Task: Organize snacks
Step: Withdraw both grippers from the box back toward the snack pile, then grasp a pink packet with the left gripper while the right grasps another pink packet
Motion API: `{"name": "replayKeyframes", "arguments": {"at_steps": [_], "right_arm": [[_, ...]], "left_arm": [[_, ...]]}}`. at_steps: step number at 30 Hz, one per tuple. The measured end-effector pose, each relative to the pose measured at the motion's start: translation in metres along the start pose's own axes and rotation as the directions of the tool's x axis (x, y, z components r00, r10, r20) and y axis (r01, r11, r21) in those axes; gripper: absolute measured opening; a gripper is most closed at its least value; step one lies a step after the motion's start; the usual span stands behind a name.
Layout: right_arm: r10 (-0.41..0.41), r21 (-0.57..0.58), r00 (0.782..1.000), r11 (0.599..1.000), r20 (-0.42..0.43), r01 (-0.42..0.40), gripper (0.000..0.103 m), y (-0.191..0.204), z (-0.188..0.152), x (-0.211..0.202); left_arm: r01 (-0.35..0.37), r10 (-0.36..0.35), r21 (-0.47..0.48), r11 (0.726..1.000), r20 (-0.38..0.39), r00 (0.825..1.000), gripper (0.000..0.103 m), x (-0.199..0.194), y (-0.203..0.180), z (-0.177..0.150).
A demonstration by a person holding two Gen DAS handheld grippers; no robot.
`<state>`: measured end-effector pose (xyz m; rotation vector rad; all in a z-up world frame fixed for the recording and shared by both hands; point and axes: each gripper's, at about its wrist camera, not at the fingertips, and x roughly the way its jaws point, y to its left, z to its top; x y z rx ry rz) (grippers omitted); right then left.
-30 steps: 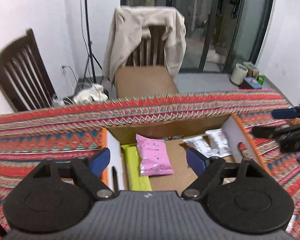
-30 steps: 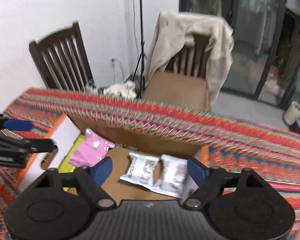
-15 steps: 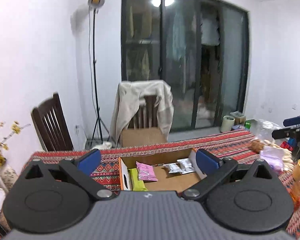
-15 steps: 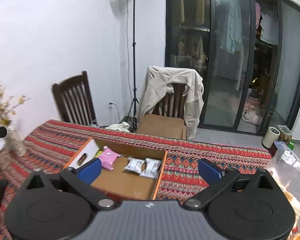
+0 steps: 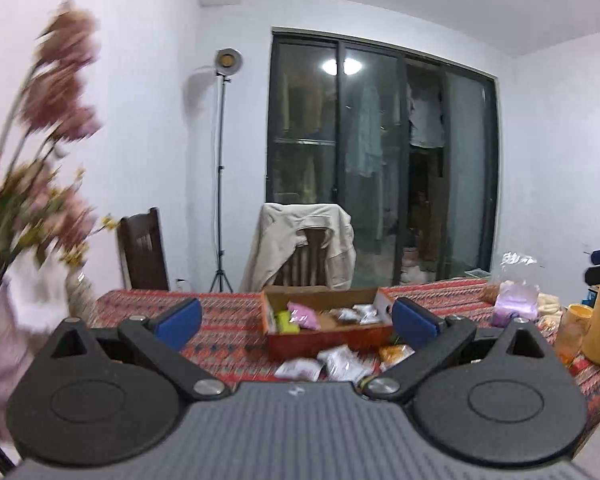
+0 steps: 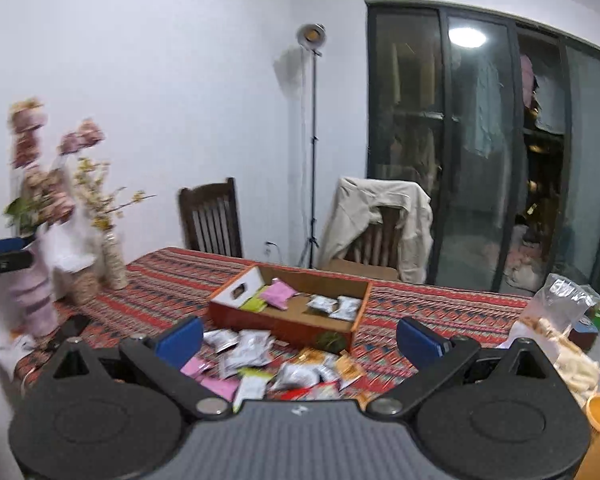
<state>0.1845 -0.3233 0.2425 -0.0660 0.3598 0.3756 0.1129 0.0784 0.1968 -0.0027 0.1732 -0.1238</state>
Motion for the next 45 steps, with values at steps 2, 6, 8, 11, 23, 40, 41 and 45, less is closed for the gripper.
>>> {"name": "replayKeyframes", "arguments": {"at_steps": [2,6,8,11,23,40,41,45], "right_arm": [[-0.013,-0.054,1.0,0.998,0.024,0.014,0.103,0.017,-0.028,-0.016],[-0.049,-0.163,0.997,0.985,0.065,0.059,0.103,0.044,-0.081,-0.032],[-0.063,-0.182,0.996,0.981,0.055,0.072,0.103,0.052,-0.103,-0.034],[-0.071,-0.122,0.997,0.99,0.009,0.072,0.103,0.05,-0.131,-0.025],[-0.084,0.046,0.995,0.995,-0.049,0.087,0.101,0.043,-0.2,0.047],[0.104,0.078,0.989,0.992,-0.107,-0.096,0.071,0.066,-0.177,0.167],[0.113,0.073,0.987,0.992,-0.113,-0.105,0.071,0.07,-0.173,0.177],[0.152,0.089,0.98,0.986,-0.13,-0.141,0.071,0.082,-0.159,0.22]], "left_arm": [[0.015,-0.015,-0.015,1.0,-0.02,1.0,0.103,-0.012,0.001,-0.031],[0.026,-0.035,-0.079,0.997,-0.109,0.993,0.103,-0.019,0.005,-0.079],[0.028,-0.042,-0.106,0.994,-0.135,0.99,0.103,-0.023,0.01,-0.099],[-0.01,-0.004,-0.075,0.997,-0.188,0.982,0.103,-0.021,0.012,-0.12],[-0.03,0.048,0.07,0.997,-0.286,0.957,0.103,0.033,-0.026,-0.128],[0.066,-0.031,0.078,0.995,-0.386,0.922,0.102,0.197,-0.02,-0.14],[0.081,-0.042,0.086,0.993,-0.386,0.921,0.101,0.206,-0.019,-0.14],[0.112,-0.067,0.086,0.99,-0.412,0.909,0.098,0.245,-0.01,-0.145]]}}
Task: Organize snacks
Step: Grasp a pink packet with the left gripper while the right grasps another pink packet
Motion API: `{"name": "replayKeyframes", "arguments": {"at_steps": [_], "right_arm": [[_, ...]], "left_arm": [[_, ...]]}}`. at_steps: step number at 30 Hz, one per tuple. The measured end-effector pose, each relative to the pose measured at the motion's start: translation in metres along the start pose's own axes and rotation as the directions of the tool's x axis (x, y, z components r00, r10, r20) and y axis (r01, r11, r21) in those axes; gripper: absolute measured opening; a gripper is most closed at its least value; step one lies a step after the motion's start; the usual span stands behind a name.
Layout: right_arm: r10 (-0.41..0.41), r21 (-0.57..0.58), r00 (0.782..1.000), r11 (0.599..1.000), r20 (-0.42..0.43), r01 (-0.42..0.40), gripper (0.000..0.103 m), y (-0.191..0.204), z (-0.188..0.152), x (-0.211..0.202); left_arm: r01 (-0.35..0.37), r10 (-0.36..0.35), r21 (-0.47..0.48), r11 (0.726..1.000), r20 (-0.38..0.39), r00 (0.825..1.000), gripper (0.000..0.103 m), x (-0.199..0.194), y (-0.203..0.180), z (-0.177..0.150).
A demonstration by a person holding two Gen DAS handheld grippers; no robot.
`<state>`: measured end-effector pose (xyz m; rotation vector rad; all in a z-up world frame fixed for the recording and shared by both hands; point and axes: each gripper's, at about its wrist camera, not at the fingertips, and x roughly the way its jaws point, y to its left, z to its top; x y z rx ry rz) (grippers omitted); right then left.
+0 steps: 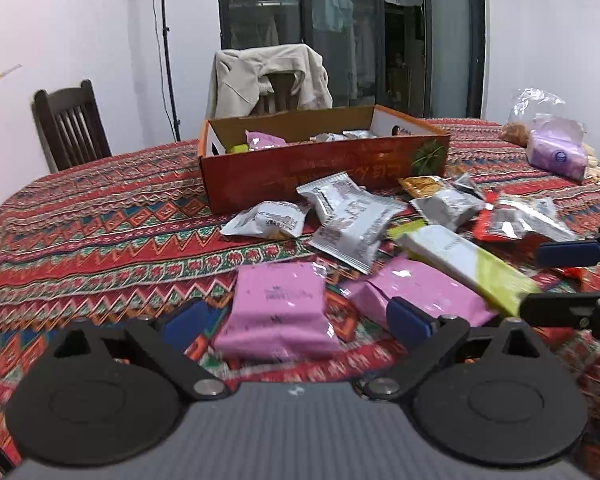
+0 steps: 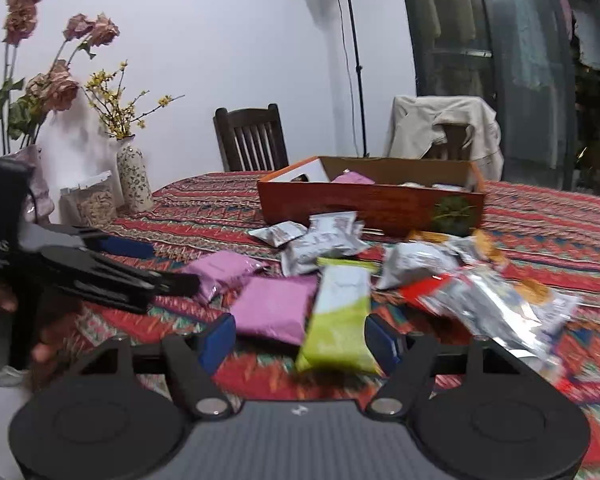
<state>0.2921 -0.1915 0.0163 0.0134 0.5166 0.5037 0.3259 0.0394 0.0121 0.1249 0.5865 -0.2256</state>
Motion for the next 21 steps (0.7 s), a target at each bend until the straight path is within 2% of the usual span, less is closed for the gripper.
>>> {"name": "replayKeyframes", "arguments": {"at_steps": [3,6,8,12,14,21], "right_arm": [[0.01,0.007,1.0,1.0,-0.02,-0.01,0.071,0.006,0.012,0.03],[0.021,-0.001,0.999,1.0,-0.041,-0.021,0.071,0.013,0.022,0.055],[0.013,-0.017,0.998,1.0,-0.062,-0.014,0.071,0.018,0.025,0.072],[-0.036,-0.072,0.995,0.997,-0.091,0.03,0.072,0.029,0.025,0.093],[-0.047,-0.113,0.993,0.993,-0.107,0.034,0.072,0.036,0.025,0.096],[-0.033,-0.18,0.98,0.984,-0.198,-0.003,0.069,0.044,0.021,0.102]], "left_arm": [[0.029,-0.029,0.006,1.0,-0.008,1.0,0.098,0.02,0.011,0.001],[0.053,-0.054,-0.034,0.998,-0.026,0.998,0.096,0.036,0.022,-0.002],[0.08,-0.083,-0.059,0.995,-0.061,0.995,0.084,0.044,0.026,-0.001],[0.109,-0.113,-0.076,0.991,-0.053,0.992,0.074,0.046,0.032,0.0],[0.1,-0.104,-0.066,0.993,-0.051,0.993,0.065,0.044,0.03,0.0],[0.087,-0.09,-0.057,0.995,-0.064,0.994,0.063,0.037,0.03,-0.001]]}}
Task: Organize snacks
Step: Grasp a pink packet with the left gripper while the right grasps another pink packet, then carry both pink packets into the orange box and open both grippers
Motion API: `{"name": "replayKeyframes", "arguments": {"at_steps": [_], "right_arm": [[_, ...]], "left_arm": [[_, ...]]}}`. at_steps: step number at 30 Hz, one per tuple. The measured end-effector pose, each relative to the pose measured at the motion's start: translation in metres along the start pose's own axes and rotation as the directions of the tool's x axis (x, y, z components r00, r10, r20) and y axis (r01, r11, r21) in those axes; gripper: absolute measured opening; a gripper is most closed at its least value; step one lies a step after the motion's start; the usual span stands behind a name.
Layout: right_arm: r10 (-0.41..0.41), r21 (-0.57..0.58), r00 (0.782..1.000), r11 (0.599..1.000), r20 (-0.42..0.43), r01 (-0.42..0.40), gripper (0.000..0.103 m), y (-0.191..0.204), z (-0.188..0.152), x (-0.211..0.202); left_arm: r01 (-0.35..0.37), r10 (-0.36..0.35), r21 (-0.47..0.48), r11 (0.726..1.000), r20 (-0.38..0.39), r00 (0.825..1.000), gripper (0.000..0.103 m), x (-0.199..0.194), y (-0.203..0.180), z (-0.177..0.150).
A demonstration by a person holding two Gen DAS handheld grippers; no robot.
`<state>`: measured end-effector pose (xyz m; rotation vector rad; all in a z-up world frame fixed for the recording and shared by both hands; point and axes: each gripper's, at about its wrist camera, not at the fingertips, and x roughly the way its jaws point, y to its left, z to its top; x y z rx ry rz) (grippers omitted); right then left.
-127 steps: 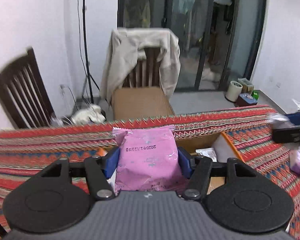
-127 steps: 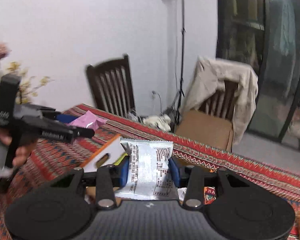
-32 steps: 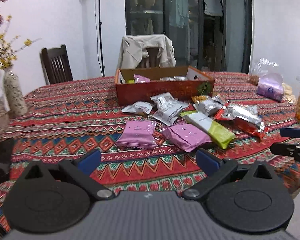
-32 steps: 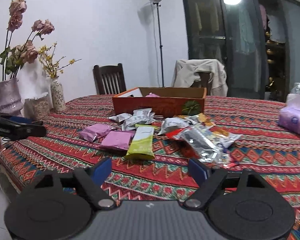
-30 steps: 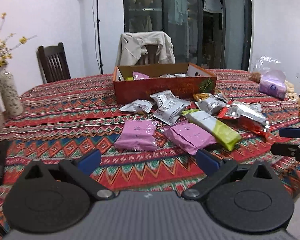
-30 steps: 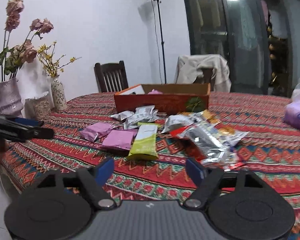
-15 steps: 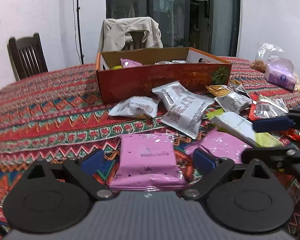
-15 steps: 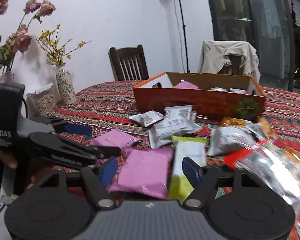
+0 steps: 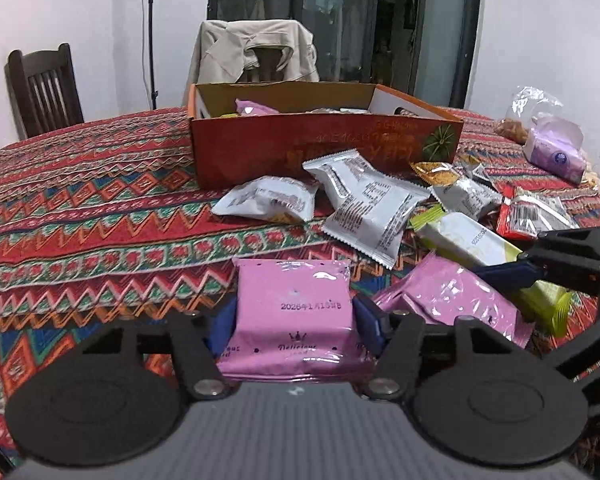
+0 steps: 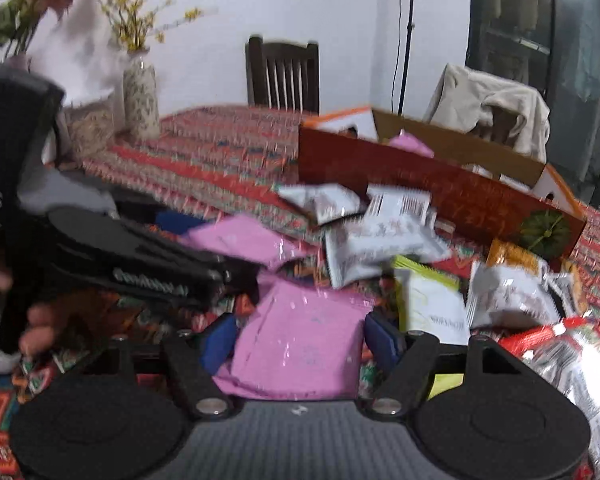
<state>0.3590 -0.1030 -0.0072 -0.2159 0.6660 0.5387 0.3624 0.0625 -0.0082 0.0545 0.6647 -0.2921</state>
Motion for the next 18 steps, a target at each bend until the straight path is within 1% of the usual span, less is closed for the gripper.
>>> {"name": "replayKeyframes", "arguments": {"at_steps": [2,3,5,7,9,12,15,18], "right_arm": [[0.019,0.032,1.0,0.999,-0.008,-0.018,0.066,-0.003,-0.003,0.001],[0.032,0.049,0.999,0.998,-0.002,-0.032,0.061,-0.005,-0.004,0.0],[0.032,0.058,0.999,0.998,0.01,-0.032,0.061,-0.007,-0.007,-0.003],[0.051,0.059,0.998,0.997,0.021,-0.052,0.06,-0.007,-0.011,-0.009],[0.073,0.064,0.995,0.995,0.061,-0.077,0.06,-0.007,-0.017,-0.024],[0.092,0.076,0.986,0.992,0.139,-0.103,0.06,-0.009,-0.025,-0.053],[0.088,0.099,0.973,0.989,0.213,-0.111,0.06,-0.021,-0.037,-0.087],[0.061,0.136,0.964,0.986,0.259,-0.099,0.06,-0.04,-0.05,-0.118]], "left_arm": [[-0.012,0.012,-0.034,0.999,-0.016,1.0,0.063,-0.01,0.004,-0.002],[-0.024,0.023,-0.049,0.998,-0.019,1.0,0.063,-0.015,0.005,-0.004],[-0.061,0.06,-0.083,0.995,-0.014,0.998,0.063,-0.031,0.006,-0.006],[-0.093,0.094,-0.118,0.989,0.001,0.996,0.063,-0.051,0.006,-0.008],[-0.112,0.117,-0.165,0.98,0.022,0.993,0.063,-0.075,0.001,-0.008],[-0.132,0.145,-0.212,0.968,0.048,0.988,0.063,-0.102,-0.013,-0.007],[-0.137,0.152,-0.209,0.968,0.06,0.986,0.063,-0.119,-0.037,-0.004],[-0.149,0.16,-0.16,0.976,0.056,0.986,0.063,-0.123,-0.063,0.0]]}}
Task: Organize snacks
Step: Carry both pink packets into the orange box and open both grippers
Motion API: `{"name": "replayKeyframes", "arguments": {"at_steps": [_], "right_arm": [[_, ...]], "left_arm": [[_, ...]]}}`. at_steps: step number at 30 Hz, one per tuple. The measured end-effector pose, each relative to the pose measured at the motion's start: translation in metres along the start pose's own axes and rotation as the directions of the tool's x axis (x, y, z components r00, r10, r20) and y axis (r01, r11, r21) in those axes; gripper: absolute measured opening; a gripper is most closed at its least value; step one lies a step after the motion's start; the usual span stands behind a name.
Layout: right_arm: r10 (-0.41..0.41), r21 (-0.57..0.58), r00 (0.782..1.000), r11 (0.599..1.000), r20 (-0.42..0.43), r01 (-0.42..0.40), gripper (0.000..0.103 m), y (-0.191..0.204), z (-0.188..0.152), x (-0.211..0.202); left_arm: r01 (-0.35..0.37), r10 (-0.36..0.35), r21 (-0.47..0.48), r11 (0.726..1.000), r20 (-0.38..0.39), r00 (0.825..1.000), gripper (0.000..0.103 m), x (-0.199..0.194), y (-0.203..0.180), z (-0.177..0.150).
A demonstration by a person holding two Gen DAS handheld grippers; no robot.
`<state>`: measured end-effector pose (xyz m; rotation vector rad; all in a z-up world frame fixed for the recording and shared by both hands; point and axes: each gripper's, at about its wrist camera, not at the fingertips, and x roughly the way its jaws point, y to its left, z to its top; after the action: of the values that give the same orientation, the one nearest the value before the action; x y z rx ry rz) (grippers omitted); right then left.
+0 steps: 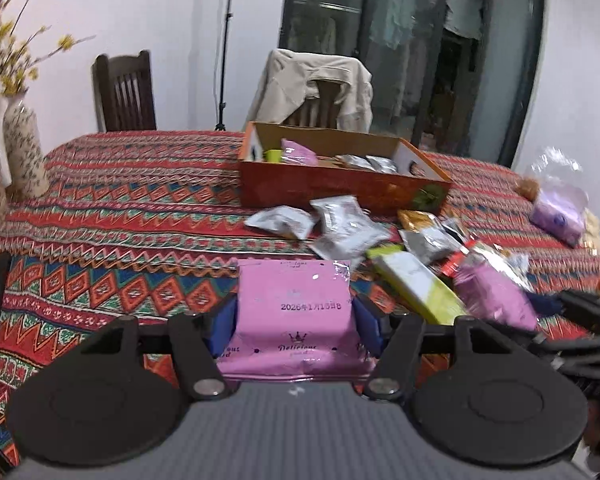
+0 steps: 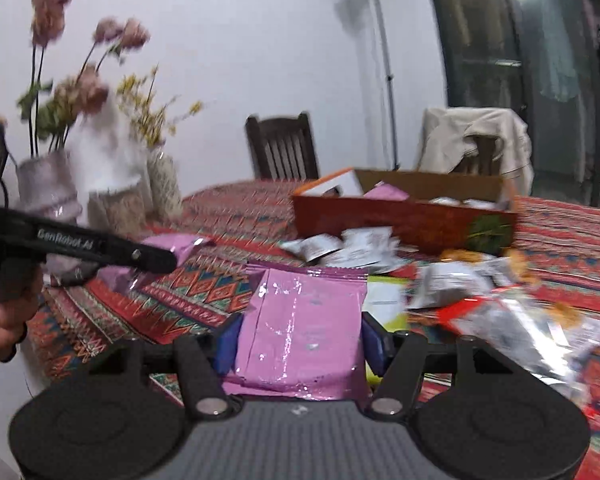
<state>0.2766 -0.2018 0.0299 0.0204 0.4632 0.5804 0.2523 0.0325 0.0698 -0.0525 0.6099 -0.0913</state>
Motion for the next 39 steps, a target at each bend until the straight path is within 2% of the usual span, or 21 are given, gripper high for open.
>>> {"name": "replayKeyframes", "arguments": {"at_steps": [7,13,22,27,32,35,39], "right_arm": [[-0.111,0.109,0.993,0.988,0.037,0.107,0.06,-0.061,-0.02,-0.059],[-0.189,0.19,0.981,0.965,0.035,0.179,0.06,-0.1,-0.036,-0.081],[-0.242,0.196,0.97,0.953,0.033,0.231,0.06,-0.115,-0.035,-0.082],[-0.247,0.146,0.969,0.96,0.031,0.24,0.06,-0.115,-0.01,-0.072],[-0.236,0.048,0.971,0.971,0.03,0.234,0.06,-0.113,0.037,-0.048],[-0.186,0.015,0.982,0.982,0.034,0.186,0.06,-0.115,0.073,-0.026],[-0.127,-0.007,0.992,0.992,-0.004,0.127,0.06,-0.125,0.123,0.023]], "left_arm": [[0.031,-0.029,0.057,0.998,-0.024,0.999,0.063,0.012,-0.051,0.004],[0.078,-0.075,0.087,0.993,-0.034,0.997,0.063,0.031,-0.079,0.012],[0.127,-0.127,0.084,0.988,-0.012,0.992,0.063,0.056,-0.073,0.027],[0.167,-0.169,0.08,0.983,0.024,0.985,0.063,0.072,-0.051,0.061],[0.205,-0.21,0.089,0.975,0.048,0.977,0.063,0.098,-0.027,0.112],[0.219,-0.224,0.094,0.971,0.053,0.973,0.063,0.118,-0.01,0.146],[0.191,-0.194,0.077,0.979,0.03,0.981,0.063,0.16,0.009,0.187]]}}
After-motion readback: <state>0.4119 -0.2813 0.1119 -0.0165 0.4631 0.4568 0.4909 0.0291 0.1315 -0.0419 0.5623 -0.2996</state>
